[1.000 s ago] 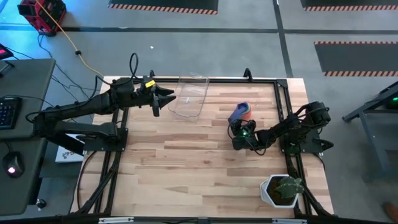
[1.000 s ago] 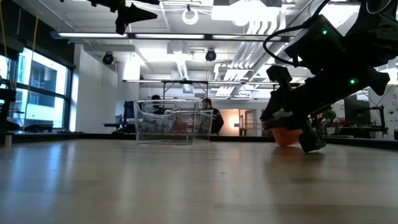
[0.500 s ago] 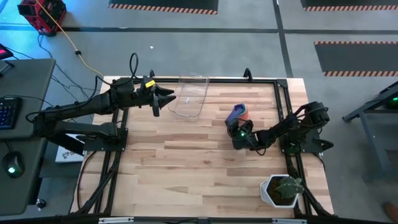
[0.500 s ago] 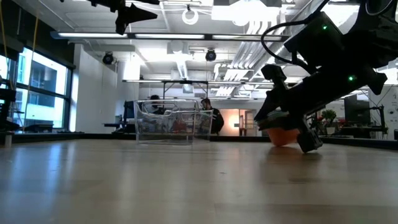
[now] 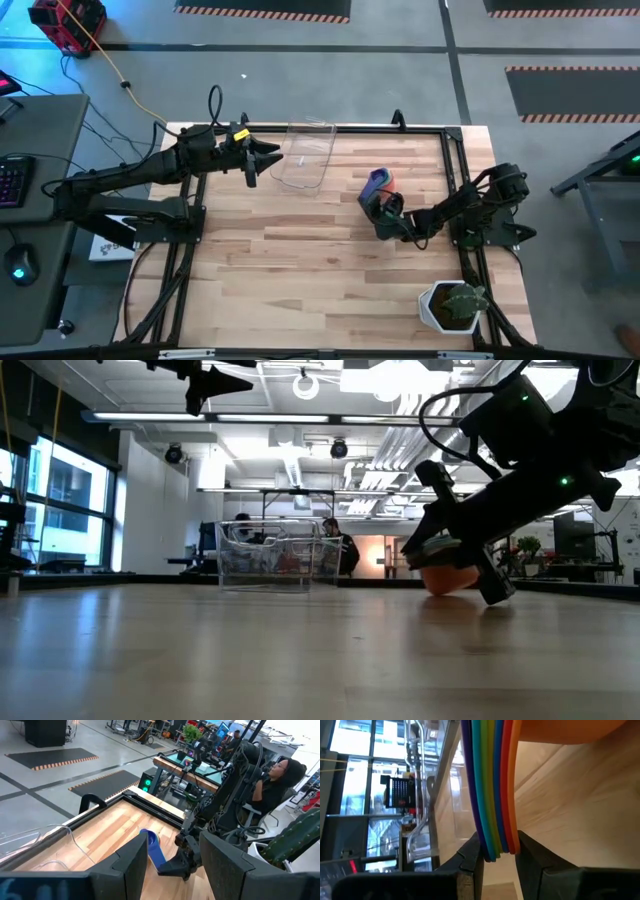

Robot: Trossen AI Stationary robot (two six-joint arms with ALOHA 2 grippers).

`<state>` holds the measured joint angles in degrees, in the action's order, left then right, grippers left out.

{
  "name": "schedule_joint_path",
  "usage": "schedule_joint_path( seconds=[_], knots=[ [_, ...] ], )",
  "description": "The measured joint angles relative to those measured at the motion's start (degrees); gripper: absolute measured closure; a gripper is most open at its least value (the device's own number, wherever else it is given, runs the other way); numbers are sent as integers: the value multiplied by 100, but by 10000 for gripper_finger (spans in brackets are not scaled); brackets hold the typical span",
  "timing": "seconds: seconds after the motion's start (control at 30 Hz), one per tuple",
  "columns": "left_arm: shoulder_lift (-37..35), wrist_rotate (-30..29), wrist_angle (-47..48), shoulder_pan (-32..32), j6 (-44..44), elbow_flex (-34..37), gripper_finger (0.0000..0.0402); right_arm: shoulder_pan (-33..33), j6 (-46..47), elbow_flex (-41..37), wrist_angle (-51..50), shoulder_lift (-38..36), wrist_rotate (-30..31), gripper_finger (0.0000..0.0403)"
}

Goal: Nest measuring cups in basket
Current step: Put the stacked colored measuring cups in the transparent bin

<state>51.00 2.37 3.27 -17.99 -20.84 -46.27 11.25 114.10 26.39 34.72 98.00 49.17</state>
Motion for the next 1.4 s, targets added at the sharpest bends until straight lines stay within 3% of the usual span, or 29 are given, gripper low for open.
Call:
schedule_joint_path(
  seconds=[0.53,0.7,0.87,0.97,1.1,1.4],
  knots=[
    [0,0,-28,0,-4,1,232,-3,-613,2,471,-7,-416,340],
    [-7,-2,-630,-1,-204,5,232,-176,-1182,2,1167,-7,-767,343],
    [-11,0,-1167,-1,-220,5,232,-519,-2140,36,1952,-223,-1164,393],
    [-11,0,-1261,-1,-296,5,232,-729,-2617,208,1827,-503,-1409,402],
    [-11,-1,-1101,1,-311,5,232,-909,-2596,295,1070,-680,-1666,402],
    [-9,2,-946,4,-354,5,232,-898,-2591,318,874,-723,-1715,402]
  ],
)
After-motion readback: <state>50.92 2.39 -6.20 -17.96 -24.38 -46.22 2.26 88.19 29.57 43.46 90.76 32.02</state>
